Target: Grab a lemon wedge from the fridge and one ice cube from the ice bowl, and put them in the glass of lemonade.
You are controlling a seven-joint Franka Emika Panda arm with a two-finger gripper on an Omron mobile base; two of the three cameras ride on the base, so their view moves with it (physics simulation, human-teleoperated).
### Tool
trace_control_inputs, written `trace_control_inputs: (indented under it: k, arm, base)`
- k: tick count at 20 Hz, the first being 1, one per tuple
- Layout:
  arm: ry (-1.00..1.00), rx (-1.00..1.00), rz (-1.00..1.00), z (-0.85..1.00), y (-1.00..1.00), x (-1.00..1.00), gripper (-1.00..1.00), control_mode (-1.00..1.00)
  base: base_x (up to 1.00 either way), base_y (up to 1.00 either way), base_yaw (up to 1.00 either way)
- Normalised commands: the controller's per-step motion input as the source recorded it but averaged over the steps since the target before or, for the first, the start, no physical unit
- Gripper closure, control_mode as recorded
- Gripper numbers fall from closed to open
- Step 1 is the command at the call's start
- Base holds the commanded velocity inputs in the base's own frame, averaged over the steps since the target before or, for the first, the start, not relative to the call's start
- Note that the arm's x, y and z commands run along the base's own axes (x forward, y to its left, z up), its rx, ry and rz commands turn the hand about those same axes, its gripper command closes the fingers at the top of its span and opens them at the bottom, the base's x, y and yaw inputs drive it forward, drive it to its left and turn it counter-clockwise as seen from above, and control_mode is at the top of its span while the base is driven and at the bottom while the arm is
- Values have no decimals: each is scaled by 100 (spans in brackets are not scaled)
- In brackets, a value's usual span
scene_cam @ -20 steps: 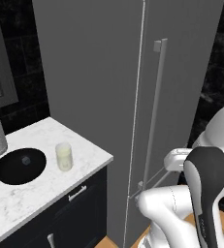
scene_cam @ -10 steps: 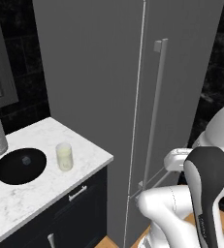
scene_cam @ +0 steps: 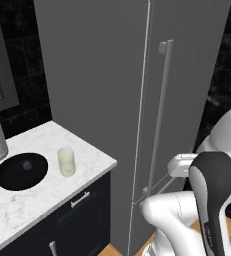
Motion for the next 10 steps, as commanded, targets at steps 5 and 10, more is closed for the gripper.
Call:
trace_control_inputs:
  k: [5,10]
  arm:
    - [0,0,2,11,-26,0,-100,-100]
    - [0,0,1,29,-46,-6,-100,-100]
  base:
    - [0,0,0]
    - [0,0,0]
